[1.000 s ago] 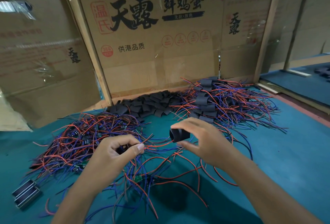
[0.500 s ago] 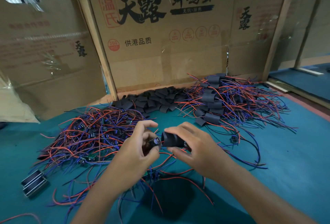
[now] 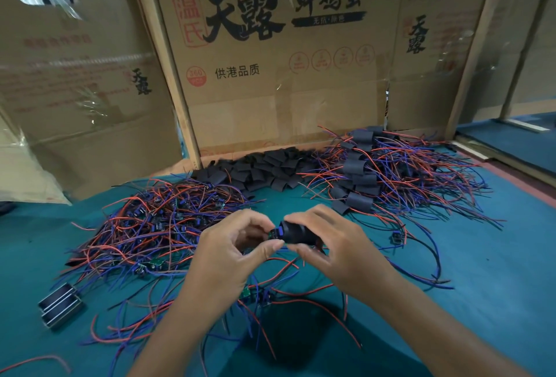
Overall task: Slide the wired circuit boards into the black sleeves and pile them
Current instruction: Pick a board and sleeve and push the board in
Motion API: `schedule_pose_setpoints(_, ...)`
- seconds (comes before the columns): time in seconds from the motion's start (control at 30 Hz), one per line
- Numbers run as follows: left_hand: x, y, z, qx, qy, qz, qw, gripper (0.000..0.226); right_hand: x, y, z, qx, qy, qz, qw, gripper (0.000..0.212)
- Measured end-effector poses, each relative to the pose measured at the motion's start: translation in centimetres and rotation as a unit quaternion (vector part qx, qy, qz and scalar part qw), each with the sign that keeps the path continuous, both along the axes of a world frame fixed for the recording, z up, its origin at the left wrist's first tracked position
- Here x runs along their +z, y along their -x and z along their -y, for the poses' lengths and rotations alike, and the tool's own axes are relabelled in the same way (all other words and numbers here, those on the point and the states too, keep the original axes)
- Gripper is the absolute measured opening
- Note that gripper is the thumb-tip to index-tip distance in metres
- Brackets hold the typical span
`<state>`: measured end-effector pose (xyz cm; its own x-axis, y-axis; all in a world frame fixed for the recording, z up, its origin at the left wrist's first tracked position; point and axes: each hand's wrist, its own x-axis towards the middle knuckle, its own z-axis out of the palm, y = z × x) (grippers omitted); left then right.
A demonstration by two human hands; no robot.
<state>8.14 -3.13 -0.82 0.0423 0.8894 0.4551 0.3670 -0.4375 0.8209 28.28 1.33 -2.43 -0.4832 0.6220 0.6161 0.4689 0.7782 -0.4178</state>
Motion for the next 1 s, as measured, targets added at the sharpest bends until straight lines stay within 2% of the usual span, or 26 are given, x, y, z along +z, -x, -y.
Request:
schedule_pose_setpoints(0.1, 0.18, 0.45, -0.04, -0.007, -0.019, -0.034, 0.999, 0.015, 0.03, -0.07, -0.16, -0.007, -0.011, 0.005, 1.000, 0.035)
schedule_pose_setpoints(0.37, 0.23, 0.48, -0.03, 0.016, -0.042, -0.061, 0.997, 0.016, -0.16, -0.24, -0.27, -0.009, -0.025, 0.004, 1.000, 0.037)
schedule_pose_setpoints(0.53, 0.29, 0.35, 0.02, 0.025, -0.038, -0.039, 0.998, 0.015, -0.22, -0.14, -0.18, -0.009, -0.014, -0.017, 1.000, 0.036)
schedule_pose_setpoints(0.7, 0.40, 0.36, 0.17, 0.020, -0.068, -0.116, 0.991, 0.020, -0.05, -0.07, 0.04, 0.007, -0.020, 0.012, 1.000, 0.038)
schedule_pose_setpoints(0.83, 0.42, 0.22, 0.24, 0.027, -0.054, -0.090, 0.994, 0.016, -0.05, -0.40, -0.44, 0.015, 0.001, 0.025, 1.000, 0.042)
schedule_pose_setpoints(1.0, 0.40, 0.32, 0.18, 0.021, -0.078, -0.125, 0.989, 0.013, -0.17, -0.28, -0.33, 0.019, 0.005, 0.039, 0.999, 0.042)
